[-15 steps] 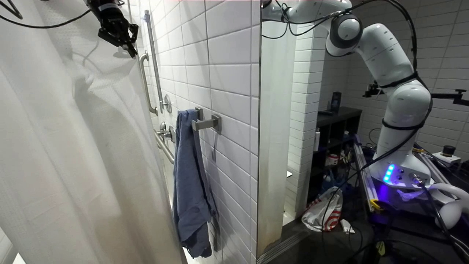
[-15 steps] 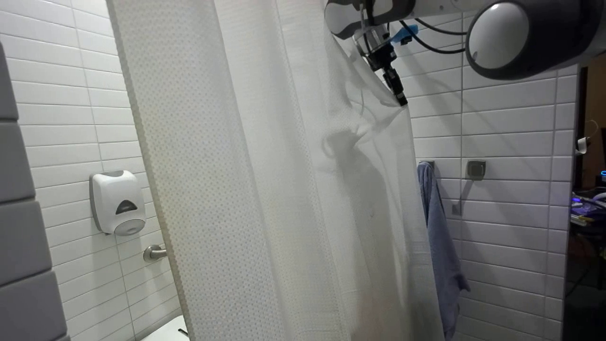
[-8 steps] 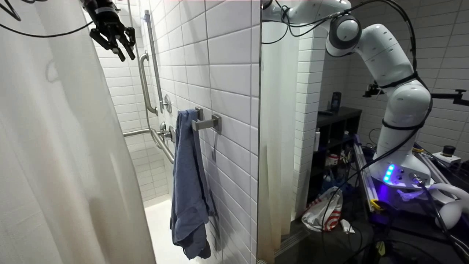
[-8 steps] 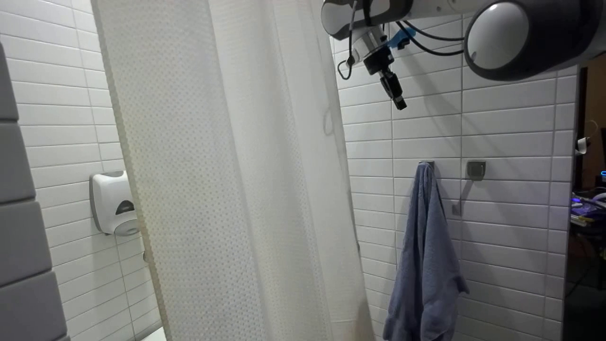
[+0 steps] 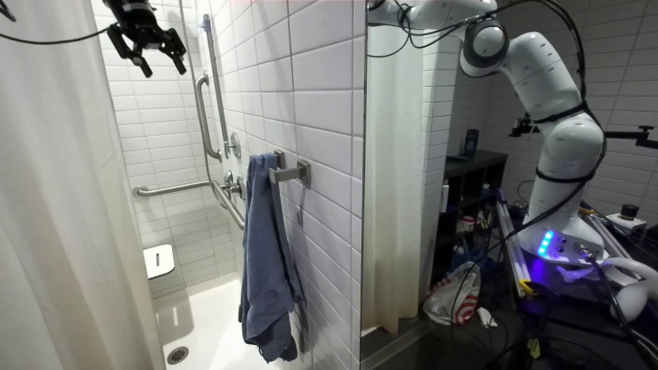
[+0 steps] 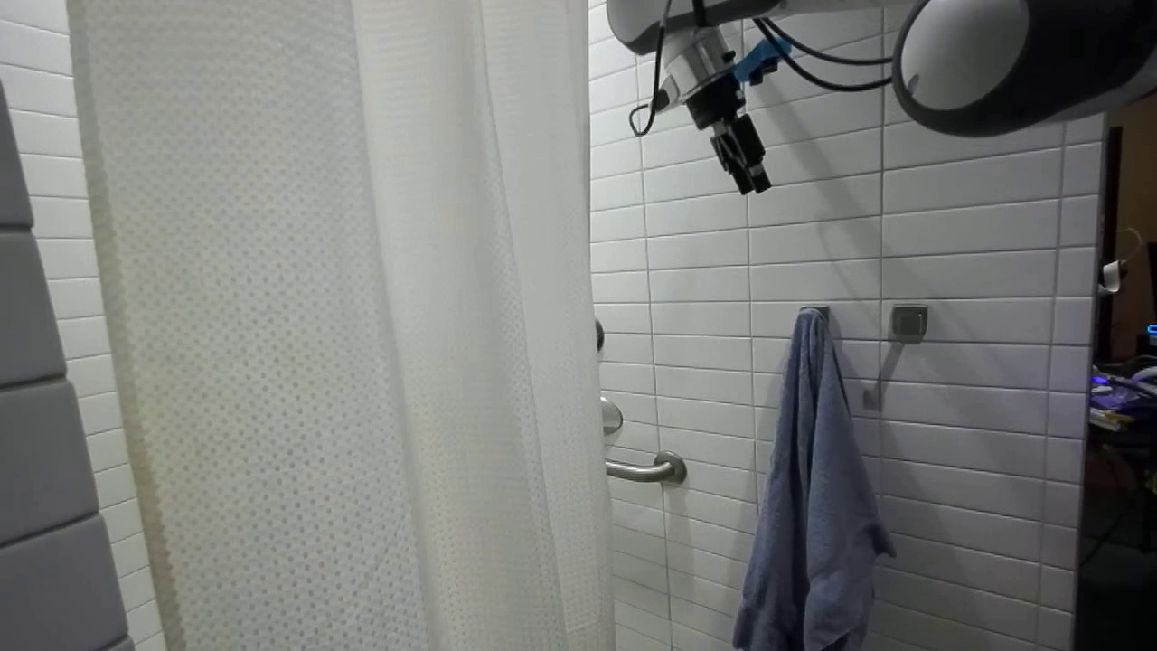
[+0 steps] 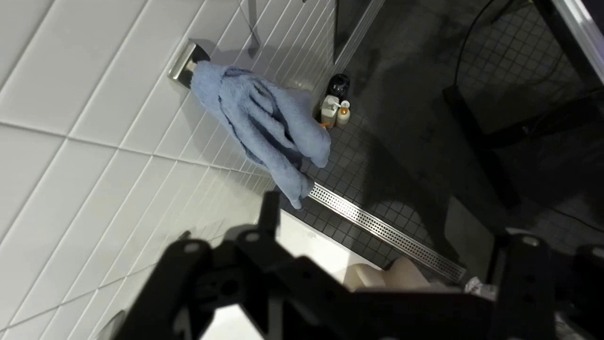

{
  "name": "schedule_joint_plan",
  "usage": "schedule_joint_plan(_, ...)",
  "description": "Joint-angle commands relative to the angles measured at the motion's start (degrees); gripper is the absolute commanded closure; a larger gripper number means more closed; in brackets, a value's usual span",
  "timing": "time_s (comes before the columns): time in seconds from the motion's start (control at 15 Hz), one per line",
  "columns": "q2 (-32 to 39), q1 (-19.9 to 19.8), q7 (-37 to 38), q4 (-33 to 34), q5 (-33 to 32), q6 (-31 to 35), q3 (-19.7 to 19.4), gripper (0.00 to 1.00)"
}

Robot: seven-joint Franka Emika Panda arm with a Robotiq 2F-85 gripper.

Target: Close the shower curtain

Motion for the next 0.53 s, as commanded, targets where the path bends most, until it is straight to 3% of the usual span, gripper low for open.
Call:
schedule_joint_plan(0.0,-5.7,1.5,-3.2,-2.5,2.0,-2.6,2.1,0.0)
schedule_joint_plan(0.47,-12.5,1.7,-2.2,-6.3,14.5,-6.3,7.3,0.0)
